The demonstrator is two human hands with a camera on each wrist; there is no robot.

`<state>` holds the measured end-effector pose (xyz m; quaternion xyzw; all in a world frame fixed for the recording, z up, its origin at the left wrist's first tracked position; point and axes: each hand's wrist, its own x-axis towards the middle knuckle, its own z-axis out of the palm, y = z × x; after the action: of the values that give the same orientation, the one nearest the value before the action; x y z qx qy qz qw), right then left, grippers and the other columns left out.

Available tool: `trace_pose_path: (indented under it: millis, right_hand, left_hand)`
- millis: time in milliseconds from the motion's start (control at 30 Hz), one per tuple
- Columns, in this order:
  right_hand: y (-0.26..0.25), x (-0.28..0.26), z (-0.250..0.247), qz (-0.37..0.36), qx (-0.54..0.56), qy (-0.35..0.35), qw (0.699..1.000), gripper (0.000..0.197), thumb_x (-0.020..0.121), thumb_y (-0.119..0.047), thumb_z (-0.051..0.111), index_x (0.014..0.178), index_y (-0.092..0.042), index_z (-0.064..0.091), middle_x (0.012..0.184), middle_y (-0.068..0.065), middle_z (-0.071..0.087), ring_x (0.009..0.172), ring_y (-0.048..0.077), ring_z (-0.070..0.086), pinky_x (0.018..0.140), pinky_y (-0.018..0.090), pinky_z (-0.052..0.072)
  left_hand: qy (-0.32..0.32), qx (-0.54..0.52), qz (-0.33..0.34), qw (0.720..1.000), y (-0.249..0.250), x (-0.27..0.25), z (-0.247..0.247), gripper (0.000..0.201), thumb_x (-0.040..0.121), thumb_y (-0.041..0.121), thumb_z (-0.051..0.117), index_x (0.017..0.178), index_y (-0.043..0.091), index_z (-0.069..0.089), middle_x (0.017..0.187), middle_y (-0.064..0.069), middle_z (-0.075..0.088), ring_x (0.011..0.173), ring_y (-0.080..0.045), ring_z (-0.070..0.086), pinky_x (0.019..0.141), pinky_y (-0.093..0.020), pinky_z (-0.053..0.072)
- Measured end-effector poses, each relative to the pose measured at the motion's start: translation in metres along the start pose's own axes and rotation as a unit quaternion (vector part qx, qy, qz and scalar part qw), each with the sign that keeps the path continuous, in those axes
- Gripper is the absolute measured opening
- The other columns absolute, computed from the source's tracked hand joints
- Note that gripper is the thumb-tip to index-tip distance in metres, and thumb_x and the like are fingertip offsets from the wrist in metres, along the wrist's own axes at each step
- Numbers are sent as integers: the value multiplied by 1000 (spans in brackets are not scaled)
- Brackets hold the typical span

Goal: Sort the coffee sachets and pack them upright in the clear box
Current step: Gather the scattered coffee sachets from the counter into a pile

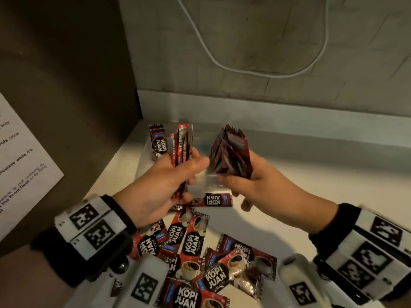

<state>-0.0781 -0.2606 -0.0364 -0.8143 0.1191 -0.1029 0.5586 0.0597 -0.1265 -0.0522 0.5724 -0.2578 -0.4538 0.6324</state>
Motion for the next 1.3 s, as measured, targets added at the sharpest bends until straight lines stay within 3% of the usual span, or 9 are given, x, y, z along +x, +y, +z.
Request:
trace_pose_path:
  millis: [67,167,333,533,667,800,967,1133,1300]
  right_hand:
    - [-4,5,3,0,29,14,999,47,85,2,64,123,-17,44,91,14,55,67,5,53,58,19,44]
    - [-6,11,12,12,19,8,1000,52,77,11,62,120,-7,39,93,16,53,76,16,56,61,30,49]
    - [-7,22,37,-40,-19,34,998,47,78,7,53,122,-5,41,114,17,53,111,28,54,91,46,51]
    - [-1,32,48,55,-90,-6,994,53,71,-21,55,122,-24,39,104,-1,32,112,32,42,93,51,47]
    - [-6,28,34,78,-207,-37,975,66,79,-31,65,136,-27,32,115,-2,31,117,26,36,100,44,42]
    - [-10,27,5,1,-113,135,984,61,79,-21,71,134,-19,44,118,1,47,105,16,52,89,30,47]
    - [1,34,-36,-35,6,322,946,25,83,-6,62,106,-15,58,86,-3,55,70,10,50,59,19,42]
    - [25,43,-50,-19,11,357,934,16,84,-6,59,94,-19,56,86,-2,57,79,17,53,68,31,41]
    - [46,50,-45,46,5,338,940,20,87,-13,59,106,-14,53,90,-2,55,83,18,54,66,28,41]
  left_hand:
    - [-31,-41,26,998,-6,-1,9,77,31,52,94,97,28,61,79,11,63,70,-5,58,64,-25,44]
    - [-39,-81,57,994,-14,2,24,99,45,43,94,130,22,48,113,-1,70,102,-13,68,86,-37,54]
    - [15,-120,54,991,-17,6,37,93,57,27,81,139,18,39,119,-3,69,109,-11,66,74,-20,56]
    - [30,-106,73,991,-18,-2,35,32,71,28,64,103,30,64,104,-1,74,100,-13,69,71,-25,55]
    - [85,-47,78,992,-11,0,28,18,95,22,52,107,16,65,100,-7,74,96,-20,71,69,-30,56]
    - [145,-24,104,984,7,19,13,17,97,27,52,109,18,62,99,-4,75,92,-23,71,77,-39,56]
    - [222,23,151,963,22,61,-6,14,98,19,52,88,19,61,81,2,70,74,-12,68,72,-30,56]
    - [253,212,137,934,0,104,-16,13,97,21,54,93,12,63,88,-10,68,87,-28,67,78,-37,55]
    - [183,293,57,937,-15,127,-4,25,99,19,50,121,9,55,106,-13,65,100,-29,62,87,-34,48]
